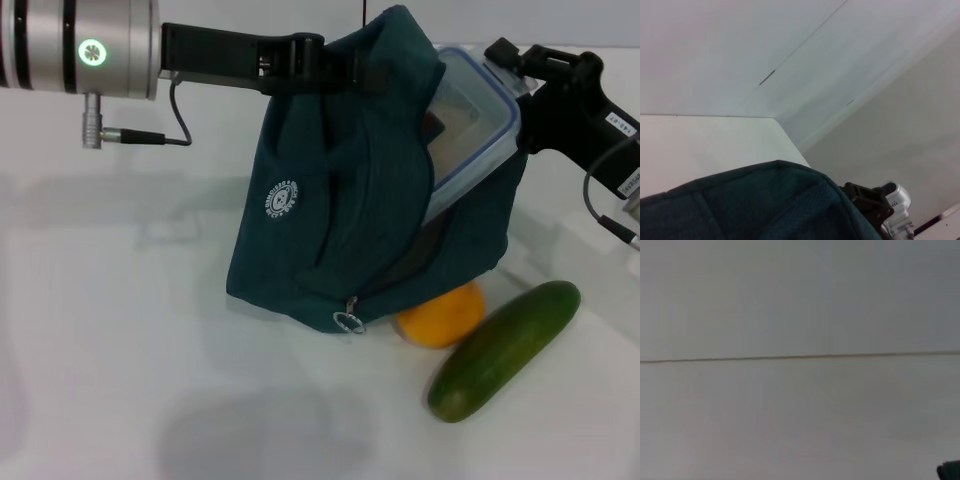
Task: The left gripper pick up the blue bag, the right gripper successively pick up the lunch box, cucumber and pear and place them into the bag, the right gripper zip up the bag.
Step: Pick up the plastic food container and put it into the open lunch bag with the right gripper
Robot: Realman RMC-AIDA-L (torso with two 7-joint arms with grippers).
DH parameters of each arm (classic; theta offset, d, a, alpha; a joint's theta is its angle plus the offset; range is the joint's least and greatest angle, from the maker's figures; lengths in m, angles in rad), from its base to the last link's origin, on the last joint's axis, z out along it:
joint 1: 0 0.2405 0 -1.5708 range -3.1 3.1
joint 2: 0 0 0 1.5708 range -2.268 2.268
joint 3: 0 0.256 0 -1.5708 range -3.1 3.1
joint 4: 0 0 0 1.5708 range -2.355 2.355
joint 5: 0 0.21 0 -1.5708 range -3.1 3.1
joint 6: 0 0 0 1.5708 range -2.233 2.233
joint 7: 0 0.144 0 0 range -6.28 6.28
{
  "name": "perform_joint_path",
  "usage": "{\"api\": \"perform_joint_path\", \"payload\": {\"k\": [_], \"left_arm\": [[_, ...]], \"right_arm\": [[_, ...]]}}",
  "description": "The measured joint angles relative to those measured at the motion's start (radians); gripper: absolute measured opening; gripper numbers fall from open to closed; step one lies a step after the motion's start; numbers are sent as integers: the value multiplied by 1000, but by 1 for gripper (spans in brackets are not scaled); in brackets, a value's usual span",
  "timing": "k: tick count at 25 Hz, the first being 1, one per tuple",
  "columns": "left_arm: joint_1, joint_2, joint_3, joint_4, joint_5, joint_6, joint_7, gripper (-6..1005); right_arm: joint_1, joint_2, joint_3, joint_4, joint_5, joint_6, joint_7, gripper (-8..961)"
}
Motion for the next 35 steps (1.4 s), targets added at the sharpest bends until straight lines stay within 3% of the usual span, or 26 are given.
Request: {"api": "perform_joint_path", "payload": {"k": [12,23,35], "left_arm": [[-20,4,44,-1,4,1,-6,56],[-17,8,57,-1,1,10,-8,57],[-22,22,58,-1,1,10,-11,57]], "right_arm": [[-4,0,-7,7,-8,31,-101,119],[60,0,-8,13,-13,10,-95,122],[113,0,-10,9,-127,8,-93,125]]}}
